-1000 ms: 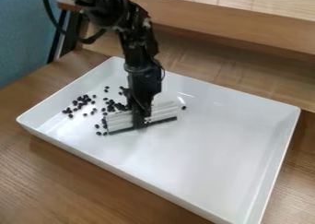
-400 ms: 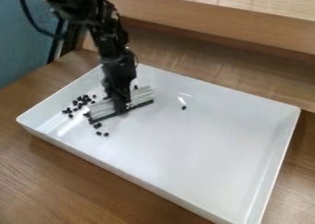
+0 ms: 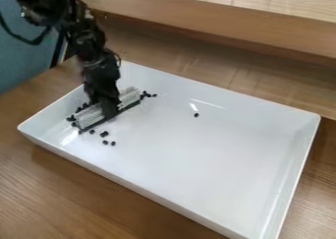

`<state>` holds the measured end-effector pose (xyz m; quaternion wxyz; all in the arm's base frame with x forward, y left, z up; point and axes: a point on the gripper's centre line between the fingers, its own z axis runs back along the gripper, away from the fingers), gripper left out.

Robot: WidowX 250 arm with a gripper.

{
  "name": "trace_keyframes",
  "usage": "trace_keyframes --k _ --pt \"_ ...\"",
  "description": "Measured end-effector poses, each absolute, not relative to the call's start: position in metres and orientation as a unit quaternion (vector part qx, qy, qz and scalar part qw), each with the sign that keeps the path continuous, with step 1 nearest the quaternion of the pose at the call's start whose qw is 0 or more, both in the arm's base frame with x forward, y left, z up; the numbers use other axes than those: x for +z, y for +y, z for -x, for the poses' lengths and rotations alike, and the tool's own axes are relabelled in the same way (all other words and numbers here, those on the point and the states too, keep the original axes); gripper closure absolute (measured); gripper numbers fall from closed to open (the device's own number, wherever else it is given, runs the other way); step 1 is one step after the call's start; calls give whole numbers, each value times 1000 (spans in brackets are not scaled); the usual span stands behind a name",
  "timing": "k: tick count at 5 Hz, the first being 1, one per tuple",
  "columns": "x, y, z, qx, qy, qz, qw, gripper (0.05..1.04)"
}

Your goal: Sweep into pile

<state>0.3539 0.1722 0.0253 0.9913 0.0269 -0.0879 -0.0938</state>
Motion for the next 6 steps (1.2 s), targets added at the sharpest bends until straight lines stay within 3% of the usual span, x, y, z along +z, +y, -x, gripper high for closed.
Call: trace_keyframes --k 3,5,6 --pt "26 156 -361 -106 -88 2 991 686" --pt "30 129 -372 -135 -66 -14 989 686" --pt "33 102 -379 -157 -57 -6 986 686"
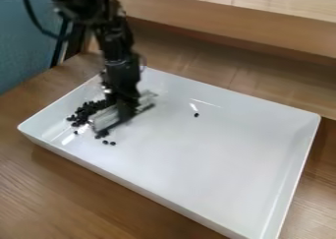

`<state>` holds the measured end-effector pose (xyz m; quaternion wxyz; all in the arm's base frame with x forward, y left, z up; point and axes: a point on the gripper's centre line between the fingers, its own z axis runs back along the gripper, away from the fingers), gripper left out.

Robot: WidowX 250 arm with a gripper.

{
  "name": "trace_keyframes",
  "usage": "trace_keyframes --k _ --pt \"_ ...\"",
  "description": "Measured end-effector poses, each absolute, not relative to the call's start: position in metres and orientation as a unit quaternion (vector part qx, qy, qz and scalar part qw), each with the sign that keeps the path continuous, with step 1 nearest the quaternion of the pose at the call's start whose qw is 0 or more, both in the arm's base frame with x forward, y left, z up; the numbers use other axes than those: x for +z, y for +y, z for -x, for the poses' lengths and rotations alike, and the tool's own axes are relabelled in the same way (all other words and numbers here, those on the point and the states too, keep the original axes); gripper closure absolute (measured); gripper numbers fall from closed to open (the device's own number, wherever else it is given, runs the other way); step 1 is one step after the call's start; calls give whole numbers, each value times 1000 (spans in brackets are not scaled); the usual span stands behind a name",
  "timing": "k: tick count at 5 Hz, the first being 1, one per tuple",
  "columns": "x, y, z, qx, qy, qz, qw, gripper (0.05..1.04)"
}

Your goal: Sweep into pile

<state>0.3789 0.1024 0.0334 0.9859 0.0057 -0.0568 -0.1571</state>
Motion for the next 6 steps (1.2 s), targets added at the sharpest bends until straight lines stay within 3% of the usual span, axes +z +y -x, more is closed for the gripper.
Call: trace_keyframes --k 1,4,6 --pt "45 70 -385 -188 -63 0 980 686" --pt "62 39 -388 -206 -86 10 975 686" --pt "39 12 -366 -218 -68 47 972 686"
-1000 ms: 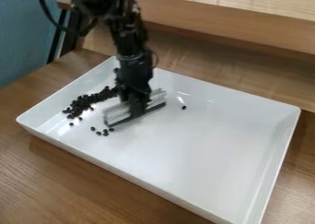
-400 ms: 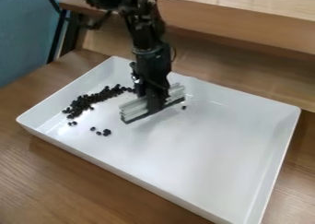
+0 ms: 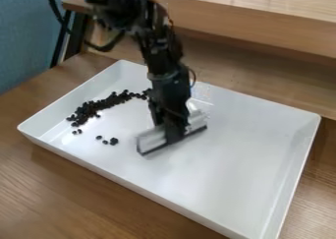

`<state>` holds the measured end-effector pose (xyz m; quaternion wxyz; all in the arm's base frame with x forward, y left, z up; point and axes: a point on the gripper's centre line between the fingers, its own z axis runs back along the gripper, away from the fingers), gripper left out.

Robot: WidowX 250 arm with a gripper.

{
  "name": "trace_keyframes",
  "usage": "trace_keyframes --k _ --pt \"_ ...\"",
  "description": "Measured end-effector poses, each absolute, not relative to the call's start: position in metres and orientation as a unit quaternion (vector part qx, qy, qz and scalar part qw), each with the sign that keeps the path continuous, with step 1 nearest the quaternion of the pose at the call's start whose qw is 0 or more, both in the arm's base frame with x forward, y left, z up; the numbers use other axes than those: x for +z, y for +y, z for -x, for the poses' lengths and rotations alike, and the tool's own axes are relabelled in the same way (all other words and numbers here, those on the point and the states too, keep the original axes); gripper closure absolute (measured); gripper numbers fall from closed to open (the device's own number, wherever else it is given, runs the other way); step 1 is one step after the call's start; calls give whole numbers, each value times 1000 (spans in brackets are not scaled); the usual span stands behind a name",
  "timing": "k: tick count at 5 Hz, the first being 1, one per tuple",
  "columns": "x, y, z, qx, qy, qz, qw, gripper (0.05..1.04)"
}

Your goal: Sweep into pile

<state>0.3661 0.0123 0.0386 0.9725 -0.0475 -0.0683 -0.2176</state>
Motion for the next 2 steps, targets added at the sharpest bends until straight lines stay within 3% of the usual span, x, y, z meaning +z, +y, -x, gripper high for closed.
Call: trace_keyframes --k 2 --pt "32 18 -335 -248 -55 25 967 686"
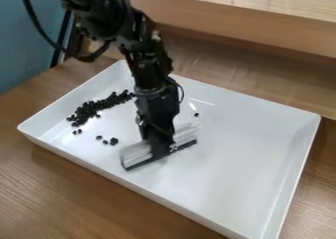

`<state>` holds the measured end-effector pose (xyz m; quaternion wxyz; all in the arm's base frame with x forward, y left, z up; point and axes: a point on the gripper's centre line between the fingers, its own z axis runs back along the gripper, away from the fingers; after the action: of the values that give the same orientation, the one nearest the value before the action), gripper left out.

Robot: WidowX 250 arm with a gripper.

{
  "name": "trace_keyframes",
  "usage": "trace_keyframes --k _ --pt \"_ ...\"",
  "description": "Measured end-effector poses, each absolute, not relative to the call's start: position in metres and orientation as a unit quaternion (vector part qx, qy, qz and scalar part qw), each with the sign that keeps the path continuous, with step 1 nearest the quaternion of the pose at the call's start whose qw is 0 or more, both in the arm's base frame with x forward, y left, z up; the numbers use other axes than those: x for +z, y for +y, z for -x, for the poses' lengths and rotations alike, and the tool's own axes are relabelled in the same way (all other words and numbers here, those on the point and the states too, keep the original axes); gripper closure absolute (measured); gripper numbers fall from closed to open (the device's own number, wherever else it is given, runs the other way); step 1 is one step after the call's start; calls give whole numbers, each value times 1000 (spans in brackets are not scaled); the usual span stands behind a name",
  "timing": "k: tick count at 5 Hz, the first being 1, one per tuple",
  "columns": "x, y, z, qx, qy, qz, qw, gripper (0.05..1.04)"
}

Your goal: Sweep into pile

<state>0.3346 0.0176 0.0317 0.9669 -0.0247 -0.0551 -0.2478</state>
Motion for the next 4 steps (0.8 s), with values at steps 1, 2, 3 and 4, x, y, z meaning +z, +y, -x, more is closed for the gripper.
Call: trace_keyframes --k 1,2,3,4 --pt "34 31 -323 -256 -50 12 965 686" --pt "33 47 -320 -269 -60 -1 961 686" --pt "34 77 -317 -259 -64 -18 964 686" --pt "34 95 -317 -267 -76 -36 960 686"
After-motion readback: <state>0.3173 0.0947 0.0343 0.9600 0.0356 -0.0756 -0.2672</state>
